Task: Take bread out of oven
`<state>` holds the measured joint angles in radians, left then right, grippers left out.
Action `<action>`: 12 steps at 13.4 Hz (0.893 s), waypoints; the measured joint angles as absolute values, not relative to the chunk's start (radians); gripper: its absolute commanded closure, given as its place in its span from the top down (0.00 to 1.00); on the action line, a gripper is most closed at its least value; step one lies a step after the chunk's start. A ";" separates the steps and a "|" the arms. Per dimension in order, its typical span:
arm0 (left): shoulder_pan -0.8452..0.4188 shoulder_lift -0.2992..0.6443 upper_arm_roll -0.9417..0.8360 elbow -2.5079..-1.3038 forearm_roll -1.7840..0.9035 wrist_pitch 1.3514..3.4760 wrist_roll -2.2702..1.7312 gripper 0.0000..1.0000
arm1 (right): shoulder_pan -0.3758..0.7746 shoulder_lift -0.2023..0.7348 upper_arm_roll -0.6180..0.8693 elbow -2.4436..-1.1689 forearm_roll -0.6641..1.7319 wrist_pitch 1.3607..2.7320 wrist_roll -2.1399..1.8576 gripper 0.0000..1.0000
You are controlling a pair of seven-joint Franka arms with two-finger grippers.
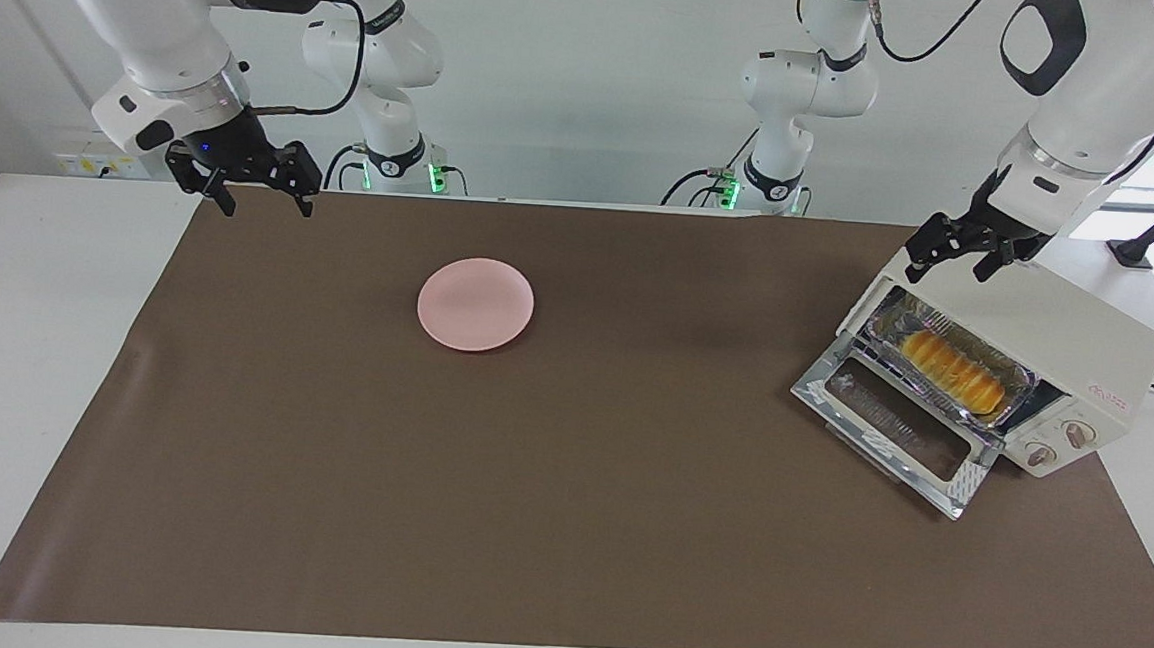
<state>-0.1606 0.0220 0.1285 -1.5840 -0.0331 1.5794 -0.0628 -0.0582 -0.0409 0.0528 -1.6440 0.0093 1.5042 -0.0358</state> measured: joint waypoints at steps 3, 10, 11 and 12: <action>-0.161 0.022 0.130 -1.585 -0.033 1.580 -0.063 1.00 | -0.058 -0.041 0.053 -1.644 0.009 1.504 -0.036 1.00; -0.160 0.021 0.132 -1.588 -0.033 1.590 -0.069 1.00 | -0.058 -0.041 0.053 -1.644 0.009 1.504 -0.036 1.00; -0.160 0.020 0.132 -1.588 -0.033 1.601 -0.073 1.00 | -0.058 -0.041 0.053 -1.644 0.009 1.504 -0.036 1.00; -0.161 0.020 0.132 -1.588 -0.033 1.614 -0.085 1.00 | -0.058 -0.041 0.053 -1.644 0.009 1.504 -0.036 1.00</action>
<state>-0.1606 0.0201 0.1315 -1.5883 -0.0331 1.6136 -0.0848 -0.0582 -0.0409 0.0528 -1.6440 0.0093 1.5042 -0.0358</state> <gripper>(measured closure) 0.000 0.000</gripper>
